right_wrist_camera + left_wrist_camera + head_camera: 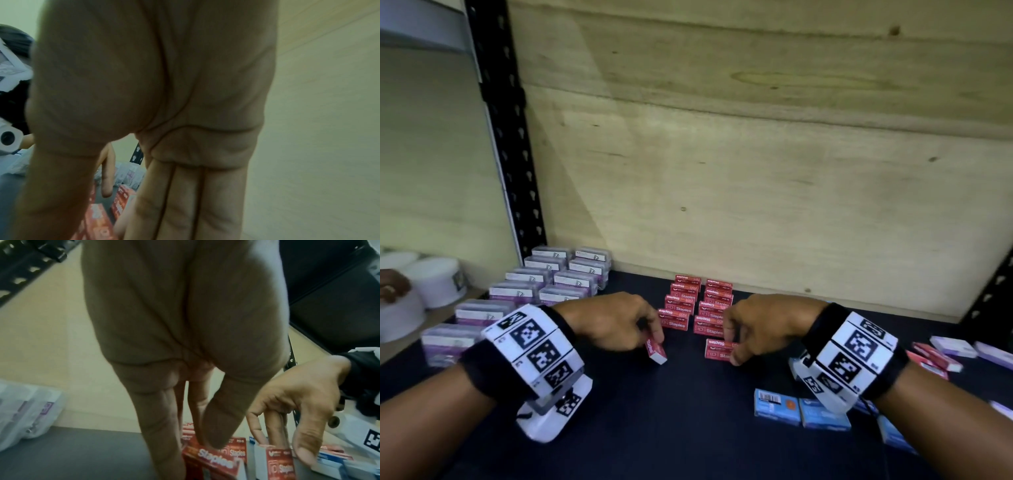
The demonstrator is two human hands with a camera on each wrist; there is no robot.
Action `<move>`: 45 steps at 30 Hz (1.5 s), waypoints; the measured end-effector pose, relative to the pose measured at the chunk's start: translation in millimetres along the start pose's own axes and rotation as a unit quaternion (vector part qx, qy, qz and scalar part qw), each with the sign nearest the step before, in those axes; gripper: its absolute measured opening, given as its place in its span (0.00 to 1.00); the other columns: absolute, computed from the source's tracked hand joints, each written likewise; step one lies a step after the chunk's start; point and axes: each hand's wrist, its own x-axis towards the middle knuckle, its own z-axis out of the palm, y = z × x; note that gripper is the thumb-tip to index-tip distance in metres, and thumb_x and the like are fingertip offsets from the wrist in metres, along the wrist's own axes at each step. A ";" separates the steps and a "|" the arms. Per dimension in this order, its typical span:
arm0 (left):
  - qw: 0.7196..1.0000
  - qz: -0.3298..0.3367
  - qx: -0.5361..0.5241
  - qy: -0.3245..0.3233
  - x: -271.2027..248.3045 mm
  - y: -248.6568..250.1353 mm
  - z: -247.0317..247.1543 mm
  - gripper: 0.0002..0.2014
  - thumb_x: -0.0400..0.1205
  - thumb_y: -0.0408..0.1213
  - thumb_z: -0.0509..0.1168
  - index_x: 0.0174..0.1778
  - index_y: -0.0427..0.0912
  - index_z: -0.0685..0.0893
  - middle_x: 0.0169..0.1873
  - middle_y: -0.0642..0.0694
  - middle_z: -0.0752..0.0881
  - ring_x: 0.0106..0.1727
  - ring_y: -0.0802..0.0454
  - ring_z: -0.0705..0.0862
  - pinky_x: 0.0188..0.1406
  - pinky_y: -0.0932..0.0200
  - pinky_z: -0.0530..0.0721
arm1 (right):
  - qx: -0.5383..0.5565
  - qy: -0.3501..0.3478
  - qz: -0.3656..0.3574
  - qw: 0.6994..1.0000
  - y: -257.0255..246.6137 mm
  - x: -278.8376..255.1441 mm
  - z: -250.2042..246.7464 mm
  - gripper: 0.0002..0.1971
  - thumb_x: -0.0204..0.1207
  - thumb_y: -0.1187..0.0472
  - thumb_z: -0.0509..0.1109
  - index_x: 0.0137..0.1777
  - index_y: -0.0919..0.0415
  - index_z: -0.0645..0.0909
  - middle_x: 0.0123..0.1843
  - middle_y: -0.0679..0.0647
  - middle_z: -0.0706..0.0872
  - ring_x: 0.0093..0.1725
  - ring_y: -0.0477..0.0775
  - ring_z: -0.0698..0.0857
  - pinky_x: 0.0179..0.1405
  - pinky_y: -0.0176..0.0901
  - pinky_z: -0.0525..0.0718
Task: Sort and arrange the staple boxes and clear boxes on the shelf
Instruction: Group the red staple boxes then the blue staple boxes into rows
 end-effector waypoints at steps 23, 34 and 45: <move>0.998 0.036 -0.038 0.041 1.0 -4.9 0.9 0.09 0.83 0.43 0.68 0.55 0.63 0.78 0.48 0.59 0.89 0.46 0.62 0.88 0.54 0.56 0.86 | 0.036 -0.004 0.001 0.999 -2.1 4.3 0.1 0.11 0.78 0.48 0.73 0.56 0.52 0.85 0.36 0.44 0.87 0.42 0.47 0.89 0.45 0.41 0.83; 0.985 -0.071 0.158 -0.012 -12.7 -12.1 -2.1 0.07 0.86 0.49 0.59 0.57 0.54 0.71 0.42 0.55 0.82 0.42 0.55 0.81 0.47 0.57 0.79 | 0.044 -0.018 0.003 0.999 3.0 4.2 0.8 0.13 0.78 0.54 0.75 0.61 0.50 0.81 0.47 0.47 0.90 0.47 0.48 0.90 0.45 0.40 0.82; 0.964 -0.093 0.246 -0.052 2.7 19.4 -1.1 0.19 0.86 0.55 0.57 0.72 0.60 0.66 0.59 0.44 0.83 0.56 0.45 0.83 0.54 0.51 0.80 | 0.034 -0.015 0.006 0.999 -5.4 7.3 -1.9 0.09 0.80 0.53 0.73 0.58 0.52 0.84 0.33 0.42 0.86 0.40 0.46 0.88 0.39 0.39 0.80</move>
